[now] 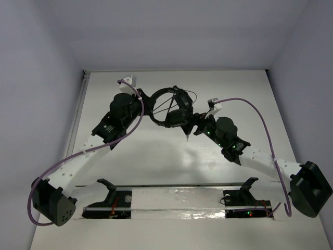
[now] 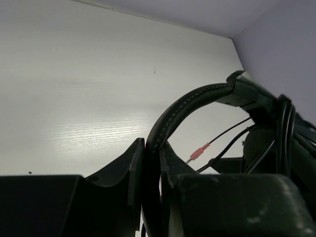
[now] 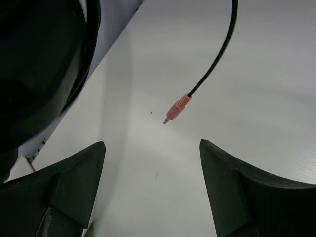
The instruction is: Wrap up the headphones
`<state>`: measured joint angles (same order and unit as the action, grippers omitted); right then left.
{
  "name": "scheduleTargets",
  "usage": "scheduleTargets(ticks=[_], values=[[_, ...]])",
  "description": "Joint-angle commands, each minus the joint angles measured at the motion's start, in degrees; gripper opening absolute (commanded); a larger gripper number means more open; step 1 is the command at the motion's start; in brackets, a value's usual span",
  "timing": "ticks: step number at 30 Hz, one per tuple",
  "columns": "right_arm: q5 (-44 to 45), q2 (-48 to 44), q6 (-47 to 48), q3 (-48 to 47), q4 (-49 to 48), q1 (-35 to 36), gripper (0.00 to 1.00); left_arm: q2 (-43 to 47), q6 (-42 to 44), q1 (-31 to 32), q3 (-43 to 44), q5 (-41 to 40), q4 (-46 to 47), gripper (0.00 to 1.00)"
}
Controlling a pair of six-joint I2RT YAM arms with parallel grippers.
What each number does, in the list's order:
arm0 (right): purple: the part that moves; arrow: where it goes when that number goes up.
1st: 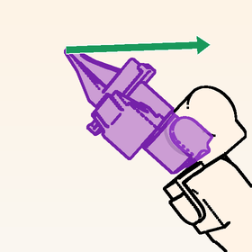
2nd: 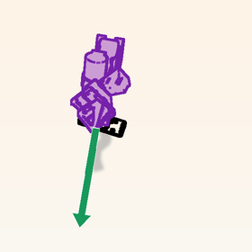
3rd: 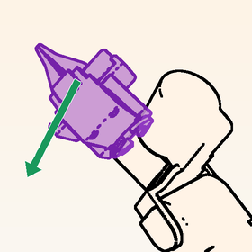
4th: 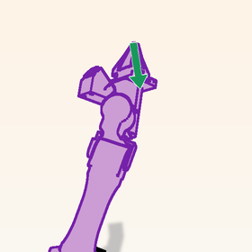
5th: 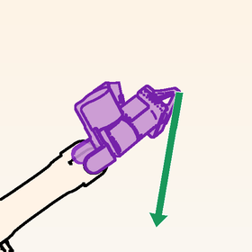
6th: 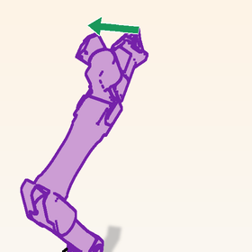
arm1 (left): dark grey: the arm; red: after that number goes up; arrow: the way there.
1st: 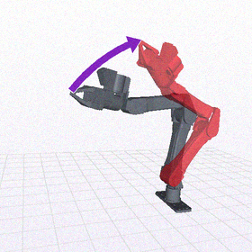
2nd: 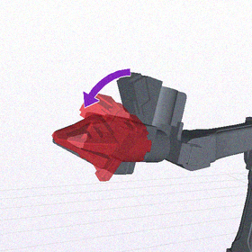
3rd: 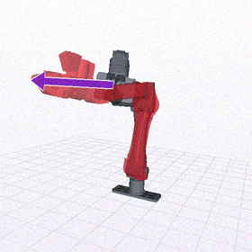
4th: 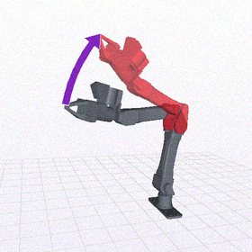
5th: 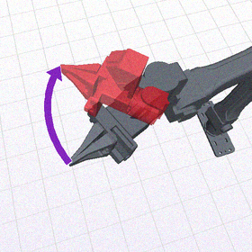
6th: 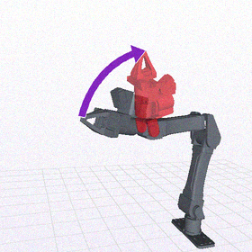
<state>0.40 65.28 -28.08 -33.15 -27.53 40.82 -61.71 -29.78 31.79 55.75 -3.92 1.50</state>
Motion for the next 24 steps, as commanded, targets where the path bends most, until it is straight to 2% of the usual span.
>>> scheduleTargets(ticks=[1,3,4,15,18,20,21,22,24], values=[[-6.8,-1.1,-0.2,0.2,-0.8,0.1,0.84,-0.5,-6.2,-0.5,3.2,-3.3,11.3,0.00],[-9.4,-1.6,0.0,0.4,-1.0,0.1,0.84,-1.5,-7.2,-0.5,3.5,-3.4,11.2,0.00],[-9.8,-2.0,0.0,0.8,-0.7,0.1,0.98,-1.8,-7.6,-0.5,4.1,-4.4,11.0,0.00],[-6.7,-10.6,-1.4,4.0,5.5,0.1,0.98,-6.0,-8.6,-0.5,7.0,-6.2,12.0,0.00],[-5.2,-14.3,-2.2,5.5,9.0,0.1,0.93,-6.9,-6.8,-0.5,8.4,-7.5,10.6,0.00],[-4.5,-17.4,-3.1,6.7,10.6,0.1,0.84,-7.5,-5.9,-0.5,8.5,-7.8,10.2,0.00],[-3.9,-21.2,-4.2,7.4,11.3,0.1,0.76,-7.7,-5.6,-0.5,8.3,-7.9,9.9,0.00],[-3.3,-23.2,-4.8,8.5,12.7,0.1,0.51,-7.8,-5.5,-0.5,7.7,-7.9,9.8,0.00],[-0.7,-29.4,-6.2,9.3,14.5,0.1,0.24,-8.5,-5.0,-0.5,7.1,-7.9,9.5,0.00]])
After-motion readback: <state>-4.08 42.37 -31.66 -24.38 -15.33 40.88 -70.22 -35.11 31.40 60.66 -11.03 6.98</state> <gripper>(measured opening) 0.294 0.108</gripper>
